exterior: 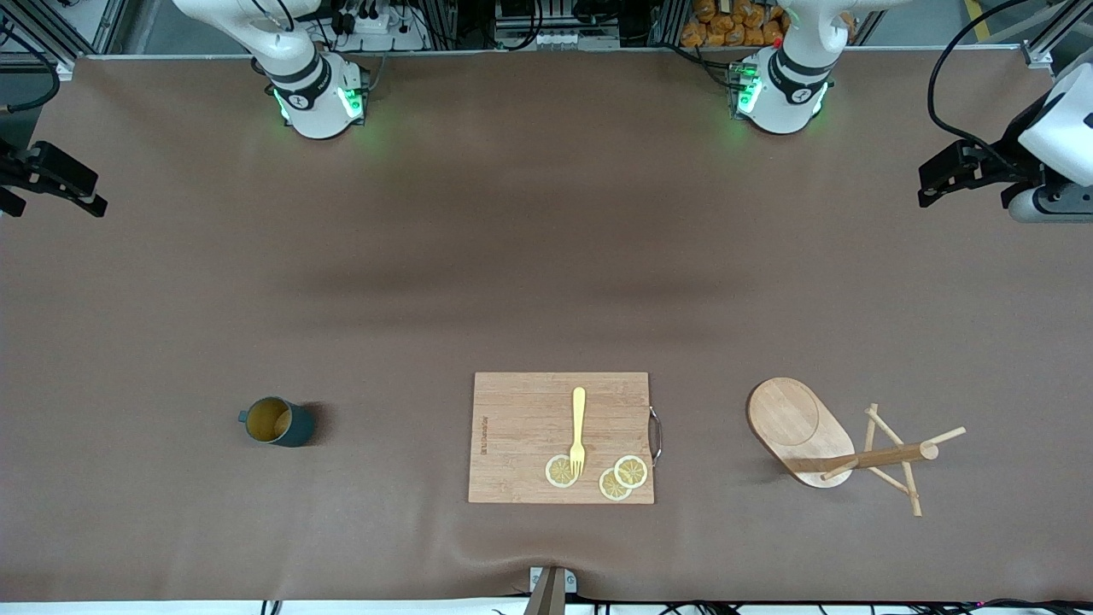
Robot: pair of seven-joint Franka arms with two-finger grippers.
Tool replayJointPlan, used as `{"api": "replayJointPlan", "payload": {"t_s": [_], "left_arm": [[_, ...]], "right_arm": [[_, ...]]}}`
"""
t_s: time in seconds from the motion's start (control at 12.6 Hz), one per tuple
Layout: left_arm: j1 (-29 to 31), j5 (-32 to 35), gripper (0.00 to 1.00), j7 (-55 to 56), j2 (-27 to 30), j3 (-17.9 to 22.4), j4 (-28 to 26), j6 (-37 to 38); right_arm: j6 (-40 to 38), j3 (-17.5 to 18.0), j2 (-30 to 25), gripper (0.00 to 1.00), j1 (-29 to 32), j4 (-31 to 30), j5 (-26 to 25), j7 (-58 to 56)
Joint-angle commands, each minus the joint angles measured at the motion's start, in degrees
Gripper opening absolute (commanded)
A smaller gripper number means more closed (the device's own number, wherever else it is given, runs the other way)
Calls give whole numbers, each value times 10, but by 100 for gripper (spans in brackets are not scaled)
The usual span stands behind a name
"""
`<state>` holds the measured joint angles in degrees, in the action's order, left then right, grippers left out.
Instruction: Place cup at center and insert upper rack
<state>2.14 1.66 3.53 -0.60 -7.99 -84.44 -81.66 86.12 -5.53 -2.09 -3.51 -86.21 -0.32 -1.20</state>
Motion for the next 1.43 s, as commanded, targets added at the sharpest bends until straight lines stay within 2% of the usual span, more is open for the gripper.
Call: {"api": "replayJointPlan", "payload": {"t_s": [0.0, 1.35], "left_arm": [[4, 11, 100, 4, 11, -4, 0, -1], [5, 10, 100, 3, 2, -4, -2, -23]], "right_arm": [[-1, 2, -2, 100, -1, 3, -6, 7], [-1, 3, -1, 100, -1, 3, -6, 7]]}}
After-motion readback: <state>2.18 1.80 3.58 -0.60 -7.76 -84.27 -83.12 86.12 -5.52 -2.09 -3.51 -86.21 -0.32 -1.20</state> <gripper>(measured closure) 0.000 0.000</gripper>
